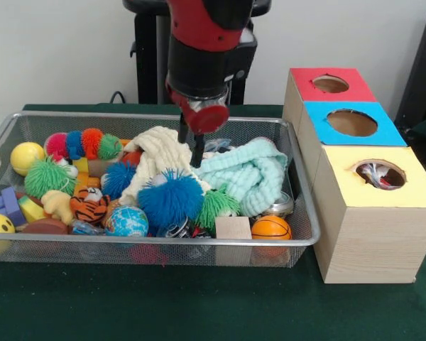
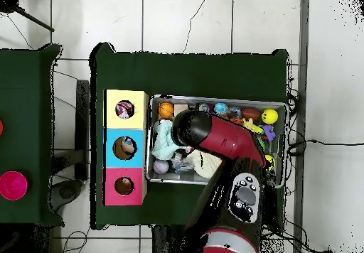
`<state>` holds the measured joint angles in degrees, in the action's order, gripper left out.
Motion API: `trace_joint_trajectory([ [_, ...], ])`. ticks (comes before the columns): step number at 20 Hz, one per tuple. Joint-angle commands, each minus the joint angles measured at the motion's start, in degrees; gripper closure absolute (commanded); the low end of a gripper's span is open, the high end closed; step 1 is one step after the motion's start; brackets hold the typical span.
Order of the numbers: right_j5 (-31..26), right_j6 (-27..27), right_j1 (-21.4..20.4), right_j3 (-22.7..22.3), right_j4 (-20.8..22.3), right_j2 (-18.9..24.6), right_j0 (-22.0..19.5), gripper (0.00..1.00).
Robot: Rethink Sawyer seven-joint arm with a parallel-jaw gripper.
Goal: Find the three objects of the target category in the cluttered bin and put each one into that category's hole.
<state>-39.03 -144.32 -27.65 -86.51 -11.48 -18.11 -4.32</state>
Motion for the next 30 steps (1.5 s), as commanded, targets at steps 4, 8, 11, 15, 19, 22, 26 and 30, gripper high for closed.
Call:
trace_joint_trajectory([
  [4, -2.6, -6.9, -8.7, -18.0, -4.6, 6.1, 2.8, 0.00],
  [8, 1.4, -5.6, -9.4, -21.2, -4.1, 5.5, 3.2, 0.00],
  [11, 3.6, -4.9, -9.3, -22.9, -3.4, 5.4, 3.6, 0.00],
  [15, 7.4, -4.8, -5.7, -22.4, -1.9, 5.5, 3.2, 0.00],
  [19, 15.0, -3.9, -0.8, -21.4, -0.4, 6.4, 1.8, 0.00],
  [22, 16.8, -2.6, 2.3, -18.9, 0.2, 6.7, 0.8, 0.00],
  [26, 13.4, -1.3, 5.1, -13.9, 0.1, 6.0, 1.1, 0.00],
  [30, 7.6, -2.7, 5.6, -10.2, -1.0, 4.6, 3.0, 0.00],
])
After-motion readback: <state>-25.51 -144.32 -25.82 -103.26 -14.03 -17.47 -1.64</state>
